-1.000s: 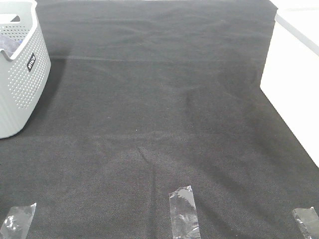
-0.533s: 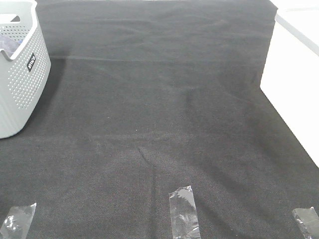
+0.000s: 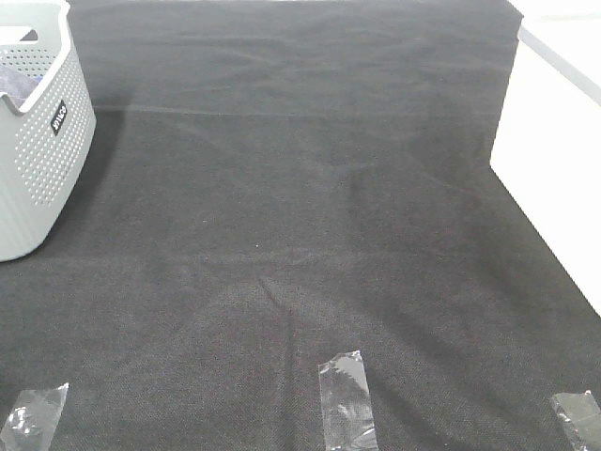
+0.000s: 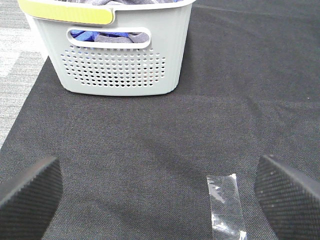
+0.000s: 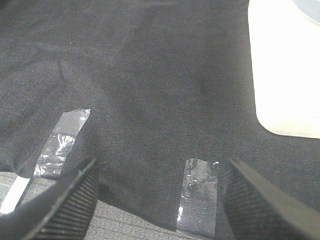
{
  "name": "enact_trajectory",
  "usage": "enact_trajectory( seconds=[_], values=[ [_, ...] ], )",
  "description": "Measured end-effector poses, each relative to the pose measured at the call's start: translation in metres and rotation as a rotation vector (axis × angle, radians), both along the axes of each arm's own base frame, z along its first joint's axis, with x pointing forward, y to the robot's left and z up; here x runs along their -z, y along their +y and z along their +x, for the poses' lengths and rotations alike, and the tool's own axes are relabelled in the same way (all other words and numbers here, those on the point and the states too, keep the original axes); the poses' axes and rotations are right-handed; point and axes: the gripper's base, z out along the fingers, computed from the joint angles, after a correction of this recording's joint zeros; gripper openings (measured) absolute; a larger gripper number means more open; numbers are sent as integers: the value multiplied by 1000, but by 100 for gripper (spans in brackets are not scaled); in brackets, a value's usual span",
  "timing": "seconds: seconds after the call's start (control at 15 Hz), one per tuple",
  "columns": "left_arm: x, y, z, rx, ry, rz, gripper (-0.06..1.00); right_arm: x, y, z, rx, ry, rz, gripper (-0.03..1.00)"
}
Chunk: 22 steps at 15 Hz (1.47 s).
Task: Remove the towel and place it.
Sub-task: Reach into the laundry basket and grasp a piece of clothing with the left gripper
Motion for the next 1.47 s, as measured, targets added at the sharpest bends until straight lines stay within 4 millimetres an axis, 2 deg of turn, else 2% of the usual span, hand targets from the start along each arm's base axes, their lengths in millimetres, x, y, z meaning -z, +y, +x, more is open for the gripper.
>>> enact_trajectory(
  seconds=[1.47],
  values=[
    [0,0,0,0,0,0,99,0,0,0,0,0,0,69]
  ],
)
